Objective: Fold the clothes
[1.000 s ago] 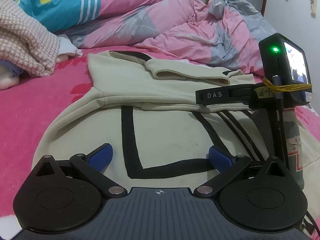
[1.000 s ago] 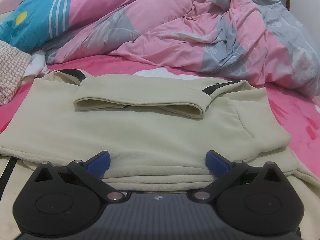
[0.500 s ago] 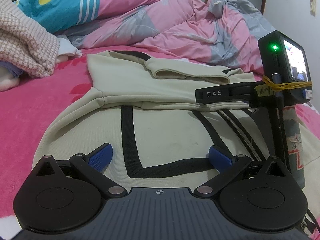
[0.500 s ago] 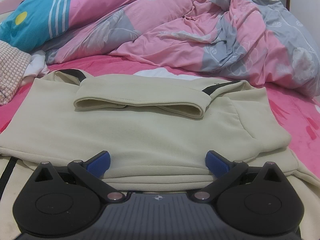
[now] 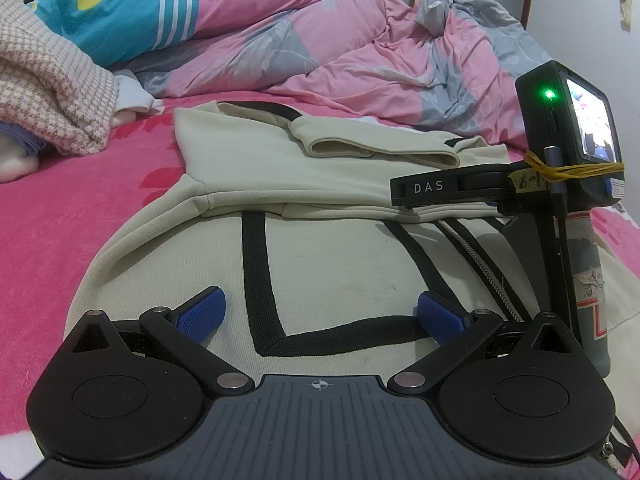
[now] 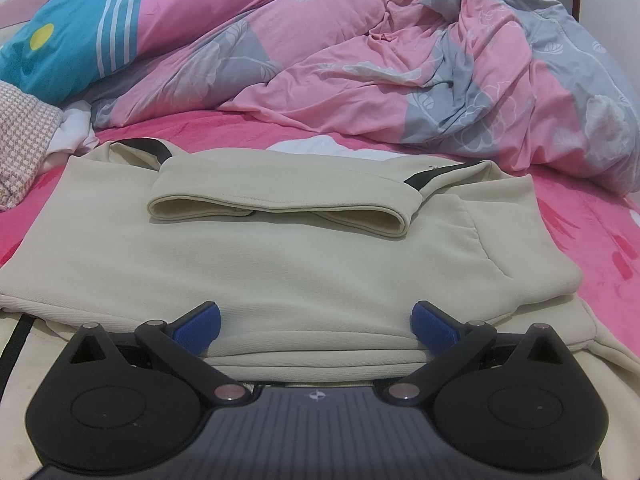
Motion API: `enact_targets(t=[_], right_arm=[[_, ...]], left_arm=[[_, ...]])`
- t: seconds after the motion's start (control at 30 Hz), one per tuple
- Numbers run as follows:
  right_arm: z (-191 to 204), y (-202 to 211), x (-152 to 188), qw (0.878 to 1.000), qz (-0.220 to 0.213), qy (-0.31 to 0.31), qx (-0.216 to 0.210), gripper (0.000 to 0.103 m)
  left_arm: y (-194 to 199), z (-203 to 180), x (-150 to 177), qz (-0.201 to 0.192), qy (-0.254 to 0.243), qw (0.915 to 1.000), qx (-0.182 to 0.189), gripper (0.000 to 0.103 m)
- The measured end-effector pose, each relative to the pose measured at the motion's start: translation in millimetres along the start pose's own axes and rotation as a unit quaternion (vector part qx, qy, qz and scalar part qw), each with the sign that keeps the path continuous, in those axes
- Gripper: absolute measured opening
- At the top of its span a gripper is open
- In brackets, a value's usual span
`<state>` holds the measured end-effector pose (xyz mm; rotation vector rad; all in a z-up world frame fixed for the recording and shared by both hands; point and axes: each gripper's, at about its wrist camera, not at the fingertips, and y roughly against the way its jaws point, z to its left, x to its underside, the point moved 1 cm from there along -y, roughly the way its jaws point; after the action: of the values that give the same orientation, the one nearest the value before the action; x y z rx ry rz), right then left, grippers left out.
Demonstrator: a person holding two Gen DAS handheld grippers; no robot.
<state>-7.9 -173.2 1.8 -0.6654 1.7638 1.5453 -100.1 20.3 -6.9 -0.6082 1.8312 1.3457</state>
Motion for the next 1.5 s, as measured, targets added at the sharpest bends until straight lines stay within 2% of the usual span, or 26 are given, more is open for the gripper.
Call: enact_targets(t=[1.5], right_arm=[[-0.2,-0.2,-0.1,1.000,-0.001,-0.001,0.001,0.103]], left_arm=[[-1.3,-1.9,0.5,0.002,-0.005,1.0000,-0.006,0.103]])
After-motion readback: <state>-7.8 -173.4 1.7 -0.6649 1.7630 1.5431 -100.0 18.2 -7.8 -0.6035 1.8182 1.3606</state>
